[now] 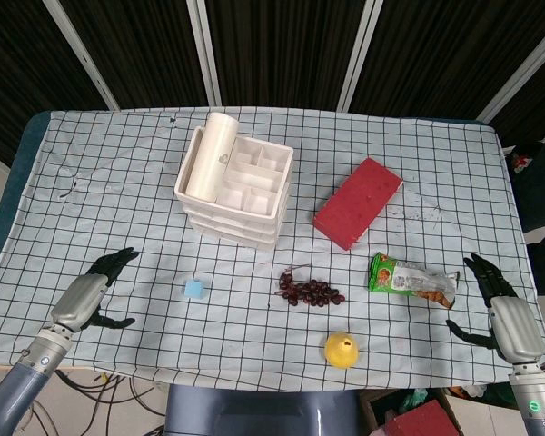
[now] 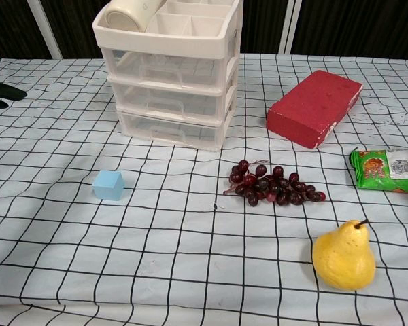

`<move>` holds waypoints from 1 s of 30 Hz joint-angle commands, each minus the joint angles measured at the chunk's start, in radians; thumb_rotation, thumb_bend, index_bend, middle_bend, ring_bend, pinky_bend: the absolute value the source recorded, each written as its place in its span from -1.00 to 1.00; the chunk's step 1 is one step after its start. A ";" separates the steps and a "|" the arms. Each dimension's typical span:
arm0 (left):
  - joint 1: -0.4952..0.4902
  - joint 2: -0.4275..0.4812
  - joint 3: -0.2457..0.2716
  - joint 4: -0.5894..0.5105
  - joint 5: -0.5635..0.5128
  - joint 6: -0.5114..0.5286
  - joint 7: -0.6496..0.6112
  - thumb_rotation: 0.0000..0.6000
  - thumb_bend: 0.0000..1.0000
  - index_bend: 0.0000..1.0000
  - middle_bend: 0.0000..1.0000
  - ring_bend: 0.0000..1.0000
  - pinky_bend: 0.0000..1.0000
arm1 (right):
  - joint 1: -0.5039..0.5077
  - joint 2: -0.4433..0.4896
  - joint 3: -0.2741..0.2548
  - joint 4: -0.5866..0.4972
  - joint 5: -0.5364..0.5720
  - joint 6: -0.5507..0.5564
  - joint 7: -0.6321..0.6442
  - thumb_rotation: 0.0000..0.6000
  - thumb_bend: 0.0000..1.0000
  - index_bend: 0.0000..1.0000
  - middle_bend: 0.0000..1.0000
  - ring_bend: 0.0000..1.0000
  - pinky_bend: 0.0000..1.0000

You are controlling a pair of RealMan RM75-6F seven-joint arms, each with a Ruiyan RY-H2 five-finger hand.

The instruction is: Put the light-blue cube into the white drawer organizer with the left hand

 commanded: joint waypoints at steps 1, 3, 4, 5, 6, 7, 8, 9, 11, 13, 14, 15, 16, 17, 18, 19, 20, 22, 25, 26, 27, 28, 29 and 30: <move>0.000 0.000 0.001 0.001 -0.002 0.000 -0.001 1.00 -0.97 -1.00 -1.00 -1.00 -1.00 | 0.000 0.000 0.000 0.000 -0.001 0.001 0.000 1.00 -0.69 -1.00 -1.00 -1.00 -0.69; 0.000 0.000 0.002 0.001 -0.003 0.001 -0.001 1.00 -0.97 -1.00 -1.00 -1.00 -1.00 | 0.000 0.000 0.000 0.000 -0.001 0.001 0.000 1.00 -0.69 -1.00 -1.00 -1.00 -0.69; 0.000 0.000 0.002 0.002 -0.003 0.001 -0.001 1.00 -0.97 -1.00 -1.00 -1.00 -1.00 | 0.000 0.000 0.000 0.000 -0.002 0.001 0.000 1.00 -0.69 -1.00 -1.00 -1.00 -0.69; -0.001 0.000 0.003 0.002 -0.002 0.002 -0.001 1.00 -0.97 -1.00 -1.00 -1.00 -1.00 | 0.000 0.000 -0.001 -0.001 -0.002 0.001 0.000 1.00 -0.69 -1.00 -1.00 -1.00 -0.69; -0.001 0.000 0.004 0.001 -0.002 0.002 -0.002 1.00 -0.97 -1.00 -1.00 -1.00 -1.00 | 0.000 0.000 -0.001 -0.001 -0.002 0.001 0.000 1.00 -0.69 -1.00 -1.00 -1.00 -0.69; 0.000 0.000 0.004 0.001 -0.001 0.003 -0.002 1.00 -0.97 -1.00 -1.00 -1.00 -1.00 | 0.000 0.000 -0.001 -0.002 -0.003 0.001 0.000 1.00 -0.70 -1.00 -1.00 -1.00 -0.69; 0.000 0.001 0.005 0.000 0.000 0.005 -0.002 1.00 -0.97 -1.00 -1.00 -1.00 -1.00 | 0.000 0.000 -0.001 -0.002 -0.003 0.001 0.000 1.00 -0.70 -1.00 -1.00 -1.00 -0.69; 0.001 0.002 0.006 0.000 0.000 0.006 -0.002 1.00 -0.97 -1.00 -1.00 -1.00 -1.00 | 0.000 0.000 -0.001 -0.002 -0.004 0.001 -0.001 1.00 -0.70 -1.00 -1.00 -1.00 -0.69; 0.001 0.002 0.006 -0.001 0.001 0.008 -0.002 1.00 -0.97 -1.00 -1.00 -1.00 -1.00 | 0.000 -0.001 -0.002 -0.003 -0.005 0.001 -0.003 1.00 -0.69 -1.00 -1.00 -1.00 -0.69; -0.001 0.003 0.006 -0.004 0.002 0.009 -0.003 1.00 -0.97 -1.00 -1.00 -1.00 -1.00 | 0.000 -0.001 -0.002 -0.003 -0.005 0.002 -0.002 1.00 -0.69 -1.00 -1.00 -1.00 -0.69; -0.002 0.003 0.005 -0.004 0.002 0.009 -0.003 1.00 -0.97 -1.00 -1.00 -1.00 -1.00 | -0.001 -0.001 -0.001 -0.003 -0.004 0.002 -0.002 1.00 -0.70 -1.00 -1.00 -1.00 -0.69; -0.003 0.002 0.004 -0.005 0.001 0.008 -0.003 1.00 -0.97 -1.00 -1.00 -1.00 -1.00 | -0.001 0.000 0.000 -0.003 -0.003 0.003 -0.001 1.00 -0.70 -1.00 -1.00 -1.00 -0.69; -0.004 0.001 0.004 -0.007 0.001 0.007 -0.003 1.00 -0.97 -1.00 -1.00 -1.00 -1.00 | -0.001 0.000 0.000 -0.003 -0.001 0.004 0.001 1.00 -0.69 -1.00 -1.00 -1.00 -0.69; -0.006 0.001 0.004 -0.008 0.000 0.006 -0.003 1.00 -0.97 -1.00 -1.00 -1.00 -1.00 | -0.002 0.000 0.001 -0.003 0.000 0.004 0.002 1.00 -0.69 -1.00 -1.00 -1.00 -0.69; -0.008 0.000 0.003 -0.011 -0.002 0.004 -0.002 1.00 -0.97 -1.00 -1.00 -1.00 -1.00 | -0.002 0.001 0.001 -0.003 0.001 0.005 0.004 1.00 -0.69 -1.00 -1.00 -1.00 -0.69; -0.009 -0.002 0.001 -0.013 -0.003 0.003 -0.002 1.00 -0.97 -1.00 -1.00 -1.00 -1.00 | -0.002 0.002 0.002 -0.003 0.001 0.005 0.005 1.00 -0.69 -1.00 -1.00 -1.00 -0.69; -0.012 -0.004 -0.001 -0.016 -0.005 0.002 0.000 1.00 -0.97 -1.00 -1.00 -1.00 -1.00 | -0.002 0.002 0.002 -0.004 0.001 0.005 0.006 1.00 -0.69 -1.00 -1.00 -1.00 -0.69; -0.016 -0.006 -0.005 -0.019 -0.007 -0.001 0.004 1.00 -0.97 -1.00 -1.00 -1.00 -1.00 | -0.002 0.002 0.002 -0.005 0.002 0.004 0.009 1.00 -0.70 -1.00 -1.00 -1.00 -0.69; -0.025 -0.010 -0.011 -0.025 -0.017 -0.009 0.017 1.00 -0.95 -1.00 -1.00 -1.00 -0.99 | -0.002 0.003 0.001 -0.005 0.003 0.002 0.011 1.00 -0.69 -1.00 -1.00 -1.00 -0.69; -0.031 -0.012 -0.016 -0.028 -0.025 -0.015 0.026 1.00 -0.92 -1.00 -0.99 -0.99 -0.94 | -0.002 0.003 0.002 -0.006 0.003 0.001 0.012 1.00 -0.69 -1.00 -1.00 -1.00 -0.69; -0.036 -0.013 -0.020 -0.031 -0.032 -0.019 0.032 1.00 -0.90 -1.00 -0.96 -0.95 -0.88 | -0.002 0.003 0.002 -0.006 0.004 0.001 0.013 1.00 -0.69 -1.00 -1.00 -1.00 -0.69; -0.043 -0.015 -0.027 -0.033 -0.040 -0.024 0.040 1.00 -0.84 -1.00 -0.86 -0.86 -0.74 | -0.002 0.003 0.002 -0.007 0.004 0.001 0.015 1.00 -0.69 -1.00 -1.00 -1.00 -0.69; -0.053 -0.020 -0.038 -0.038 -0.054 -0.031 0.053 1.00 -0.81 -1.00 -0.75 -0.76 -0.63 | -0.002 0.004 0.003 -0.007 0.005 0.000 0.017 1.00 -0.69 -1.00 -1.00 -1.00 -0.69; -0.060 -0.025 -0.046 -0.042 -0.066 -0.036 0.062 1.00 -0.75 -1.00 -0.53 -0.55 -0.46 | -0.001 0.004 0.003 -0.008 0.006 0.000 0.018 1.00 -0.69 -1.00 -1.00 -1.00 -0.69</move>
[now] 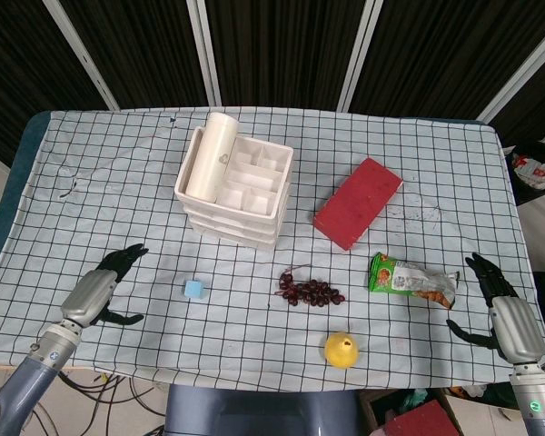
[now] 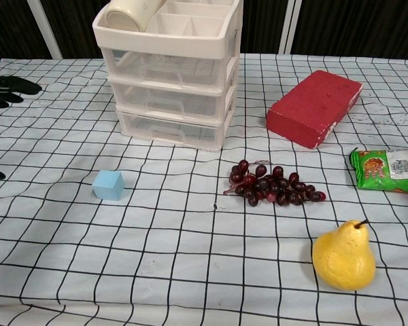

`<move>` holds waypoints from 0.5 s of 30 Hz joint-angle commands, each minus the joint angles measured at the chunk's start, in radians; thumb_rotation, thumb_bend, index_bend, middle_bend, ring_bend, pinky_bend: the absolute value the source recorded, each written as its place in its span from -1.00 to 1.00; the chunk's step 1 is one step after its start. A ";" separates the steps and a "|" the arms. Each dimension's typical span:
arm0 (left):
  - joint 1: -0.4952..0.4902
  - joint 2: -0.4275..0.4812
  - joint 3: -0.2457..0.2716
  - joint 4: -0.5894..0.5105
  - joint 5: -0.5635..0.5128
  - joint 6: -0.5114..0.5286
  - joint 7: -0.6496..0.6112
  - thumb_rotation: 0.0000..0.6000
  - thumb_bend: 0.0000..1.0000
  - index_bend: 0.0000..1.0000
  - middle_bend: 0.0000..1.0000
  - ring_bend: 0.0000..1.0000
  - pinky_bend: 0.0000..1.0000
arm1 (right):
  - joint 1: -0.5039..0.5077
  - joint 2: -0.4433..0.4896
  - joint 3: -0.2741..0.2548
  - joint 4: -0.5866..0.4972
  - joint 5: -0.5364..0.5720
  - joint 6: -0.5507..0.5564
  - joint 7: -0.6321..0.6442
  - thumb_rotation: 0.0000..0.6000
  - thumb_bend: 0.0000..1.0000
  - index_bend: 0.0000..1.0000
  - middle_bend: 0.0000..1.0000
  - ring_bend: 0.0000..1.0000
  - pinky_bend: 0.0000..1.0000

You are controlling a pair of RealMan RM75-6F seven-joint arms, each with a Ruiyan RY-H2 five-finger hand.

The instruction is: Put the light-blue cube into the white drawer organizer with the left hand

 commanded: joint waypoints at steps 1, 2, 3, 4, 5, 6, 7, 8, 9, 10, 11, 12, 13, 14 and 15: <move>-0.027 -0.017 -0.030 -0.014 -0.040 -0.019 0.031 1.00 -0.70 -1.00 -0.27 -0.31 -0.29 | 0.000 0.000 0.001 -0.001 0.001 -0.001 0.003 1.00 -0.70 -1.00 -1.00 -1.00 -0.69; -0.040 -0.029 -0.045 -0.019 -0.067 -0.029 0.046 1.00 -0.66 -1.00 -0.02 -0.08 -0.13 | 0.001 0.001 0.001 -0.002 0.003 -0.002 0.006 1.00 -0.69 -1.00 -1.00 -1.00 -0.69; -0.049 -0.038 -0.055 -0.022 -0.085 -0.036 0.056 1.00 -0.63 -1.00 0.12 0.05 -0.03 | 0.001 0.001 0.001 -0.003 0.004 -0.003 0.008 1.00 -0.70 -1.00 -1.00 -1.00 -0.69; -0.059 -0.048 -0.065 -0.025 -0.106 -0.044 0.067 1.00 -0.59 -1.00 0.27 0.21 0.09 | 0.001 0.001 0.002 -0.003 0.006 -0.005 0.010 1.00 -0.69 -1.00 -1.00 -1.00 -0.69; -0.070 -0.058 -0.075 -0.026 -0.129 -0.053 0.078 1.00 -0.56 -1.00 0.38 0.32 0.19 | 0.002 0.001 0.003 -0.004 0.007 -0.006 0.011 1.00 -0.69 -1.00 -1.00 -1.00 -0.69; -0.086 -0.075 -0.089 -0.026 -0.163 -0.067 0.096 1.00 -0.54 -1.00 0.43 0.38 0.23 | 0.002 0.001 0.003 -0.004 0.010 -0.008 0.014 1.00 -0.69 -1.00 -1.00 -1.00 -0.69; -0.097 -0.086 -0.098 -0.025 -0.185 -0.074 0.108 1.00 -0.52 -1.00 0.50 0.45 0.29 | 0.003 0.001 0.004 -0.005 0.011 -0.010 0.016 1.00 -0.69 -1.00 -1.00 -1.00 -0.69; -0.113 -0.105 -0.111 -0.022 -0.217 -0.085 0.123 1.00 -0.50 -1.00 0.56 0.50 0.33 | 0.003 0.002 0.004 -0.006 0.013 -0.012 0.018 1.00 -0.69 -1.00 -1.00 -1.00 -0.69; -0.124 -0.118 -0.120 -0.019 -0.239 -0.093 0.132 1.00 -0.50 -1.00 0.58 0.53 0.34 | 0.003 0.002 0.004 -0.007 0.014 -0.013 0.020 1.00 -0.69 -1.00 -1.00 -1.00 -0.69; -0.142 -0.138 -0.133 -0.013 -0.272 -0.104 0.142 1.00 -0.49 -1.00 0.60 0.54 0.35 | 0.004 0.003 0.005 -0.008 0.015 -0.014 0.022 1.00 -0.69 -1.00 -1.00 -1.00 -0.69; -0.152 -0.151 -0.142 -0.008 -0.294 -0.111 0.148 1.00 -0.49 -1.00 0.61 0.56 0.36 | 0.004 0.003 0.005 -0.009 0.016 -0.015 0.024 1.00 -0.69 -1.00 -1.00 -1.00 -0.69; -0.162 -0.163 -0.149 -0.003 -0.314 -0.116 0.154 1.00 -0.49 -1.00 0.62 0.56 0.36 | 0.004 0.004 0.005 -0.010 0.017 -0.015 0.026 1.00 -0.70 -1.00 -1.00 -1.00 -0.69; -0.178 -0.184 -0.159 0.004 -0.346 -0.128 0.159 1.00 -0.49 -1.00 0.62 0.57 0.36 | 0.004 0.004 0.006 -0.011 0.019 -0.016 0.030 1.00 -0.69 -1.00 -1.00 -1.00 -0.69; -0.189 -0.196 -0.166 0.009 -0.367 -0.136 0.162 1.00 -0.49 -1.00 0.63 0.57 0.37 | 0.004 0.005 0.006 -0.011 0.020 -0.017 0.031 1.00 -0.69 -1.00 -1.00 -1.00 -0.69; -0.199 -0.208 -0.173 0.014 -0.386 -0.143 0.164 1.00 -0.49 -1.00 0.63 0.57 0.37 | 0.004 0.005 0.006 -0.012 0.020 -0.017 0.033 1.00 -0.69 -1.00 -1.00 -1.00 -0.69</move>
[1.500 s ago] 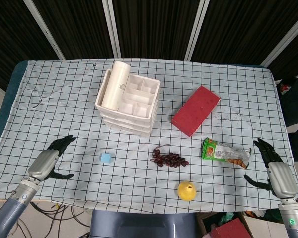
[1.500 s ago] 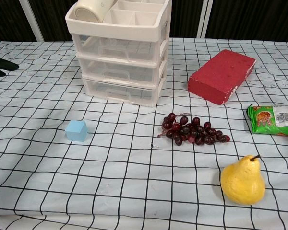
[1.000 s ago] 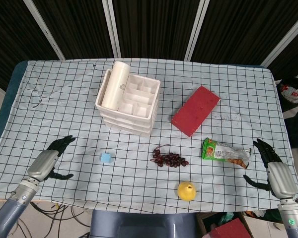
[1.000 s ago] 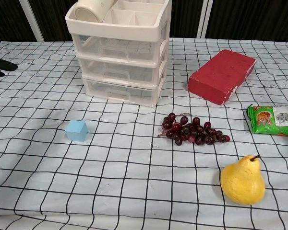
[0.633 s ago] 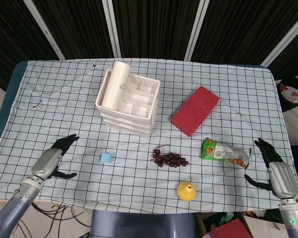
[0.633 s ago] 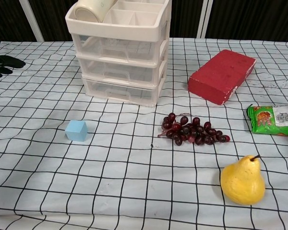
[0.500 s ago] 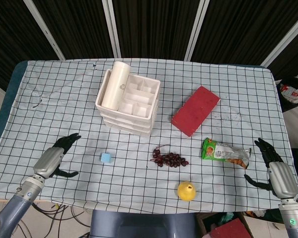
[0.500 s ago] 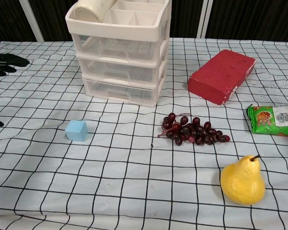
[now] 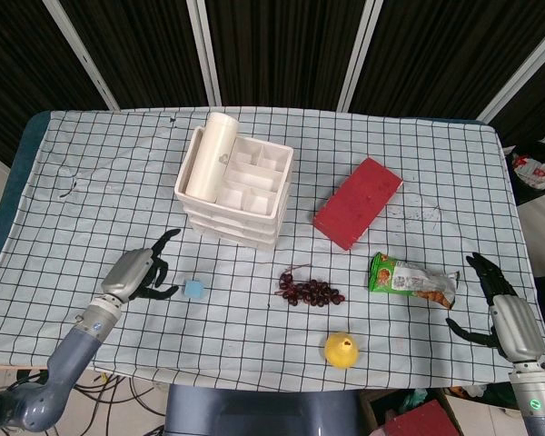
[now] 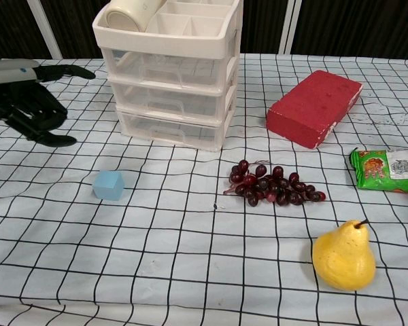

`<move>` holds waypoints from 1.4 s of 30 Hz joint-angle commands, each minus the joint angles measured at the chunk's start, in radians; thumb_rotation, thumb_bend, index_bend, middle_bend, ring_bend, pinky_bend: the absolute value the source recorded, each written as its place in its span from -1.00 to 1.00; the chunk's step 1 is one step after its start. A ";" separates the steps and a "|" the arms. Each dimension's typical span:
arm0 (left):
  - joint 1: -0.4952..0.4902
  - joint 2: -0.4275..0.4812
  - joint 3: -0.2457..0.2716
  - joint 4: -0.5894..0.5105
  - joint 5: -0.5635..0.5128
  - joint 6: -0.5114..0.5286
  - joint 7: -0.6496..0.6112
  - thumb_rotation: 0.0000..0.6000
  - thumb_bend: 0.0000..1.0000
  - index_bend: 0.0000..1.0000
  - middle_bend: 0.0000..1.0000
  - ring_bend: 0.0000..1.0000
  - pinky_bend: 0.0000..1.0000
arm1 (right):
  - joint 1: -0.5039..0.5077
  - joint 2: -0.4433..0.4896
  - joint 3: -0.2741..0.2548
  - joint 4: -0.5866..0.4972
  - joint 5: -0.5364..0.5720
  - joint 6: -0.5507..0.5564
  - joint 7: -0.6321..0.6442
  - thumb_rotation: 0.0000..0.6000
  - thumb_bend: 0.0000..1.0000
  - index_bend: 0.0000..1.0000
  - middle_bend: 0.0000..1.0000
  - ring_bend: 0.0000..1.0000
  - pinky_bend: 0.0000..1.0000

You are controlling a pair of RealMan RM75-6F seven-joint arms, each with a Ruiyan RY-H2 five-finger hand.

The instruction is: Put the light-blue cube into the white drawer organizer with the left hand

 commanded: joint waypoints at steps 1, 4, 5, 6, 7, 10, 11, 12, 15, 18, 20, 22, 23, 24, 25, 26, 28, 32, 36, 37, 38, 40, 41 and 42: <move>-0.056 -0.064 -0.042 0.024 -0.088 -0.041 0.025 1.00 -0.49 -1.00 0.63 0.57 0.37 | 0.000 0.001 0.001 -0.002 0.002 -0.002 0.004 1.00 -0.69 -1.00 -1.00 -1.00 -0.69; -0.089 -0.104 -0.065 0.039 -0.137 -0.051 0.031 1.00 -0.50 -1.00 0.63 0.58 0.37 | 0.000 0.003 0.002 -0.004 0.006 -0.004 0.011 1.00 -0.70 -1.00 -1.00 -1.00 -0.69; -0.096 -0.114 -0.069 0.043 -0.147 -0.053 0.032 1.00 -0.50 -1.00 0.63 0.58 0.37 | 0.001 0.003 0.003 -0.005 0.007 -0.005 0.012 1.00 -0.70 -1.00 -1.00 -1.00 -0.69; -0.103 -0.121 -0.072 0.048 -0.157 -0.055 0.035 1.00 -0.50 -1.00 0.63 0.58 0.37 | 0.001 0.004 0.003 -0.005 0.007 -0.006 0.013 1.00 -0.69 -1.00 -1.00 -1.00 -0.69; -0.113 -0.133 -0.076 0.054 -0.170 -0.059 0.037 1.00 -0.50 -1.00 0.63 0.58 0.37 | 0.001 0.004 0.003 -0.006 0.008 -0.006 0.015 1.00 -0.69 -1.00 -1.00 -1.00 -0.69; -0.130 -0.158 -0.083 0.064 -0.195 -0.063 0.038 1.00 -0.49 -1.00 0.64 0.58 0.37 | 0.001 0.006 0.003 -0.007 0.009 -0.008 0.021 1.00 -0.69 -1.00 -1.00 -1.00 -0.69; -0.135 -0.166 -0.086 0.068 -0.203 -0.062 0.038 1.00 -0.49 -1.00 0.64 0.58 0.37 | 0.001 0.006 0.003 -0.007 0.010 -0.009 0.022 1.00 -0.69 -1.00 -1.00 -1.00 -0.69; -0.139 -0.172 -0.087 0.070 -0.207 -0.061 0.037 1.00 -0.49 -1.00 0.64 0.58 0.37 | 0.001 0.006 0.003 -0.007 0.010 -0.009 0.023 1.00 -0.70 -1.00 -1.00 -1.00 -0.69; -0.151 -0.191 -0.093 0.079 -0.222 -0.064 0.034 1.00 -0.48 -1.00 0.64 0.58 0.37 | 0.001 0.007 0.003 -0.008 0.010 -0.011 0.026 1.00 -0.69 -1.00 -1.00 -1.00 -0.69; -0.164 -0.213 -0.104 0.088 -0.240 -0.066 0.024 1.00 -0.47 -1.00 0.65 0.59 0.37 | 0.001 0.008 0.004 -0.008 0.011 -0.011 0.029 1.00 -0.69 -1.00 -1.00 -1.00 -0.69; -0.168 -0.227 -0.112 0.093 -0.244 -0.060 0.014 1.00 -0.46 -1.00 0.67 0.60 0.37 | 0.001 0.008 0.004 -0.008 0.012 -0.012 0.030 1.00 -0.69 -1.00 -1.00 -1.00 -0.69; -0.170 -0.243 -0.120 0.101 -0.241 -0.048 0.006 1.00 -0.46 -1.00 0.67 0.60 0.37 | 0.001 0.008 0.005 -0.009 0.013 -0.012 0.032 1.00 -0.69 -1.00 -1.00 -1.00 -0.69; -0.171 -0.250 -0.122 0.104 -0.240 -0.043 0.001 1.00 -0.46 -1.00 0.67 0.60 0.37 | 0.001 0.009 0.005 -0.009 0.014 -0.013 0.032 1.00 -0.69 -1.00 -1.00 -1.00 -0.69; -0.171 -0.257 -0.125 0.106 -0.240 -0.038 -0.005 1.00 -0.46 -1.00 0.68 0.61 0.37 | 0.001 0.009 0.005 -0.009 0.014 -0.013 0.033 1.00 -0.70 -1.00 -1.00 -1.00 -0.69; -0.171 -0.262 -0.127 0.107 -0.239 -0.037 -0.011 1.00 -0.46 -1.00 0.68 0.61 0.37 | 0.002 0.009 0.005 -0.009 0.014 -0.014 0.033 1.00 -0.70 -1.00 -1.00 -1.00 -0.69; -0.172 -0.266 -0.128 0.109 -0.238 -0.036 -0.016 1.00 -0.46 -1.00 0.68 0.61 0.37 | 0.001 0.009 0.006 -0.009 0.014 -0.013 0.033 1.00 -0.70 -1.00 -1.00 -1.00 -0.69; -0.173 -0.275 -0.129 0.115 -0.237 -0.036 -0.025 1.00 -0.46 -1.00 0.68 0.61 0.37 | 0.001 0.009 0.005 -0.008 0.014 -0.013 0.034 1.00 -0.69 -1.00 -1.00 -1.00 -0.69; -0.177 -0.290 -0.133 0.126 -0.250 -0.041 -0.040 1.00 -0.46 -1.00 0.69 0.61 0.37 | 0.001 0.009 0.006 -0.008 0.014 -0.012 0.035 1.00 -0.69 -1.00 -1.00 -1.00 -0.69; -0.183 -0.303 -0.138 0.134 -0.263 -0.050 -0.055 1.00 -0.45 -0.96 0.69 0.62 0.37 | 0.000 0.009 0.007 -0.008 0.016 -0.012 0.038 1.00 -0.69 -1.00 -1.00 -1.00 -0.69; -0.183 -0.306 -0.139 0.136 -0.264 -0.051 -0.059 1.00 -0.44 -0.96 0.70 0.62 0.37 | 0.000 0.009 0.007 -0.008 0.016 -0.013 0.039 1.00 -0.69 -1.00 -1.00 -1.00 -0.69; -0.184 -0.309 -0.140 0.138 -0.265 -0.051 -0.063 1.00 -0.44 -0.95 0.70 0.62 0.37 | 0.000 0.009 0.007 -0.008 0.016 -0.013 0.039 1.00 -0.69 -1.00 -1.00 -1.00 -0.69; -0.185 -0.317 -0.142 0.143 -0.265 -0.050 -0.070 1.00 -0.44 -0.94 0.70 0.62 0.37 | 0.000 0.009 0.007 -0.008 0.016 -0.013 0.040 1.00 -0.69 -1.00 -1.00 -1.00 -0.69; -0.186 -0.320 -0.143 0.145 -0.265 -0.051 -0.074 1.00 -0.44 -0.93 0.70 0.62 0.37 | 0.000 0.009 0.007 -0.007 0.016 -0.013 0.040 1.00 -0.69 -1.00 -1.00 -1.00 -0.69; -0.187 -0.324 -0.145 0.148 -0.267 -0.051 -0.078 1.00 -0.44 -0.93 0.70 0.62 0.37 | 0.000 0.009 0.007 -0.007 0.016 -0.013 0.041 1.00 -0.69 -1.00 -1.00 -1.00 -0.69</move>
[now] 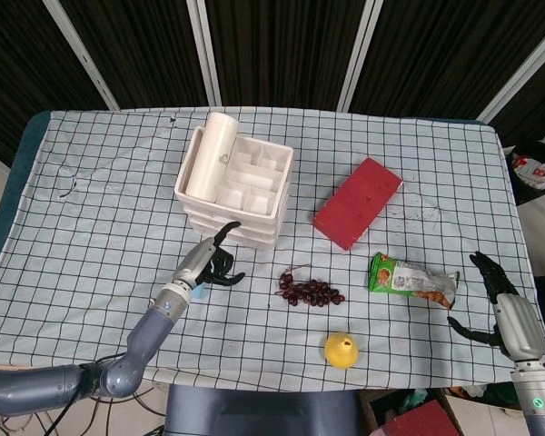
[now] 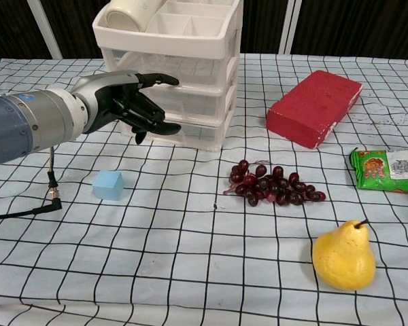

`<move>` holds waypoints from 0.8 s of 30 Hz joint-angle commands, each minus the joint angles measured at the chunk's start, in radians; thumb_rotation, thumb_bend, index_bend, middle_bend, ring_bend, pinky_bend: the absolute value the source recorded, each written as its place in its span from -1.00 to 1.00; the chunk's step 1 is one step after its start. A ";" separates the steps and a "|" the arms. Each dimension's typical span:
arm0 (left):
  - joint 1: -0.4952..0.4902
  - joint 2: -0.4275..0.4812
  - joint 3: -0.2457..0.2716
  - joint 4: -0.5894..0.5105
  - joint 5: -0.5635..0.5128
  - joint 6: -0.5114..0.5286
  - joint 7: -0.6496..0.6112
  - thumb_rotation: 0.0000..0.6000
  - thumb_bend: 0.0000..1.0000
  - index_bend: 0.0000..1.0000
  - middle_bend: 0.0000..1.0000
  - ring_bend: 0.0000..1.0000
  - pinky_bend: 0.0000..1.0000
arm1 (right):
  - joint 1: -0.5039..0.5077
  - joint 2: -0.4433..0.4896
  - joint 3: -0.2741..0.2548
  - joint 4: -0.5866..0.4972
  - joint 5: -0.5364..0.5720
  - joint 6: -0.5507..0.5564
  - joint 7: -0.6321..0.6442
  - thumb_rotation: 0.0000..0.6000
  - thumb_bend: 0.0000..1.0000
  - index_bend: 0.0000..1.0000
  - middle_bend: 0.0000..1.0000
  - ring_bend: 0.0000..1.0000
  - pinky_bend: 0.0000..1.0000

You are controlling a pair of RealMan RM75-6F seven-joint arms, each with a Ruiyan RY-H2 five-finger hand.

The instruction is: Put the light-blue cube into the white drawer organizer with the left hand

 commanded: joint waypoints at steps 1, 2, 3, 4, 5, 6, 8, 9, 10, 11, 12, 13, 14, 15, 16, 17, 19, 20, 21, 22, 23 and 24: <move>-0.002 -0.008 -0.003 0.006 -0.003 -0.002 -0.009 1.00 -0.44 -0.93 0.70 0.62 0.37 | 0.000 0.000 0.000 0.000 0.000 0.000 0.001 1.00 -0.69 -1.00 -1.00 -1.00 -0.69; -0.003 -0.011 -0.004 0.007 -0.003 -0.002 -0.012 1.00 -0.44 -0.93 0.70 0.62 0.37 | 0.000 0.000 0.000 0.000 0.000 0.000 0.001 1.00 -0.69 -1.00 -1.00 -1.00 -0.69; -0.004 -0.014 -0.004 0.010 -0.004 -0.004 -0.015 1.00 -0.44 -0.93 0.70 0.62 0.37 | 0.000 0.000 0.000 0.000 -0.001 0.000 0.001 1.00 -0.70 -1.00 -1.00 -1.00 -0.69; -0.004 -0.016 -0.004 0.011 -0.005 -0.004 -0.017 1.00 -0.44 -0.92 0.70 0.62 0.37 | 0.000 0.000 0.000 0.000 -0.001 0.000 0.002 1.00 -0.70 -1.00 -1.00 -1.00 -0.69; -0.004 -0.018 -0.004 0.013 -0.005 -0.005 -0.019 1.00 -0.44 -0.92 0.70 0.62 0.37 | -0.001 0.000 0.000 0.001 -0.001 0.001 0.002 1.00 -0.70 -1.00 -1.00 -1.00 -0.69; -0.005 -0.020 -0.004 0.014 -0.005 -0.006 -0.021 1.00 -0.44 -0.91 0.70 0.62 0.37 | -0.001 0.000 0.000 0.001 -0.001 0.001 0.003 1.00 -0.70 -1.00 -1.00 -1.00 -0.69; -0.005 -0.024 -0.005 0.017 -0.005 -0.006 -0.025 1.00 -0.44 -0.90 0.70 0.62 0.37 | -0.001 0.001 0.000 0.000 -0.001 0.001 0.004 1.00 -0.70 -1.00 -1.00 -1.00 -0.69; -0.005 -0.026 -0.006 0.019 -0.004 -0.006 -0.029 1.00 -0.44 -0.89 0.70 0.63 0.38 | -0.001 0.001 0.000 0.001 -0.002 0.000 0.004 1.00 -0.70 -1.00 -1.00 -1.00 -0.69; -0.006 -0.027 -0.007 0.021 -0.003 -0.007 -0.031 1.00 -0.44 -0.88 0.70 0.63 0.38 | -0.001 0.001 0.000 0.001 -0.002 0.000 0.004 1.00 -0.70 -1.00 -1.00 -1.00 -0.69; -0.006 -0.027 -0.007 0.022 -0.002 -0.008 -0.033 1.00 -0.44 -0.87 0.71 0.63 0.38 | -0.001 0.001 0.000 0.001 -0.002 0.001 0.004 1.00 -0.70 -1.00 -1.00 -1.00 -0.69; -0.007 -0.028 -0.008 0.024 0.001 -0.009 -0.034 1.00 -0.44 -0.86 0.71 0.63 0.38 | -0.001 0.001 0.000 0.001 -0.002 0.001 0.004 1.00 -0.70 -1.00 -1.00 -1.00 -0.69; -0.008 -0.029 -0.009 0.026 0.002 -0.009 -0.035 1.00 -0.43 -0.84 0.71 0.63 0.38 | -0.001 0.001 0.000 0.002 -0.002 0.001 0.004 1.00 -0.70 -1.00 -1.00 -1.00 -0.69; -0.009 -0.030 -0.009 0.027 0.003 -0.010 -0.036 1.00 -0.43 -0.83 0.71 0.63 0.38 | -0.001 0.001 0.000 0.002 -0.002 0.001 0.004 1.00 -0.70 -1.00 -1.00 -1.00 -0.69; -0.009 -0.031 -0.009 0.029 0.004 -0.011 -0.038 1.00 -0.42 -0.80 0.71 0.63 0.38 | -0.001 0.000 0.000 0.002 -0.002 0.000 0.004 1.00 -0.70 -1.00 -1.00 -1.00 -0.69; -0.010 -0.031 -0.009 0.029 0.005 -0.012 -0.040 1.00 -0.42 -0.78 0.71 0.63 0.38 | -0.001 0.000 0.000 0.002 -0.002 0.000 0.004 1.00 -0.70 -1.00 -1.00 -1.00 -0.69; -0.010 -0.032 -0.007 0.029 0.007 -0.013 -0.041 1.00 -0.41 -0.77 0.71 0.63 0.38 | -0.001 0.000 0.000 0.002 -0.001 0.000 0.004 1.00 -0.69 -1.00 -1.00 -1.00 -0.69; -0.008 -0.031 -0.005 0.025 0.011 -0.014 -0.043 1.00 -0.41 -0.75 0.71 0.63 0.38 | -0.001 0.000 0.000 0.002 -0.001 0.000 0.004 1.00 -0.70 -1.00 -1.00 -1.00 -0.69; -0.007 -0.030 -0.003 0.023 0.014 -0.014 -0.044 1.00 -0.41 -0.74 0.71 0.63 0.38 | -0.001 0.000 0.000 0.002 -0.001 0.000 0.004 1.00 -0.70 -1.00 -1.00 -1.00 -0.69; -0.006 -0.028 0.000 0.020 0.017 -0.013 -0.044 1.00 -0.41 -0.73 0.71 0.63 0.38 | -0.001 0.001 0.000 0.003 -0.001 0.000 0.005 1.00 -0.70 -1.00 -1.00 -1.00 -0.69; -0.003 -0.026 0.003 0.016 0.022 -0.011 -0.044 1.00 -0.41 -0.73 0.71 0.63 0.38 | -0.001 0.001 0.000 0.002 -0.001 0.000 0.005 1.00 -0.70 -1.00 -1.00 -1.00 -0.69; 0.000 -0.024 0.007 0.009 0.027 -0.009 -0.046 1.00 -0.41 -0.72 0.71 0.63 0.38 | -0.001 0.001 0.000 0.003 -0.001 0.000 0.004 1.00 -0.70 -1.00 -1.00 -1.00 -0.69; 0.004 -0.020 0.009 0.003 0.031 -0.007 -0.048 1.00 -0.41 -0.72 0.71 0.63 0.38 | -0.001 0.001 0.000 0.003 -0.002 0.000 0.004 1.00 -0.70 -1.00 -1.00 -1.00 -0.69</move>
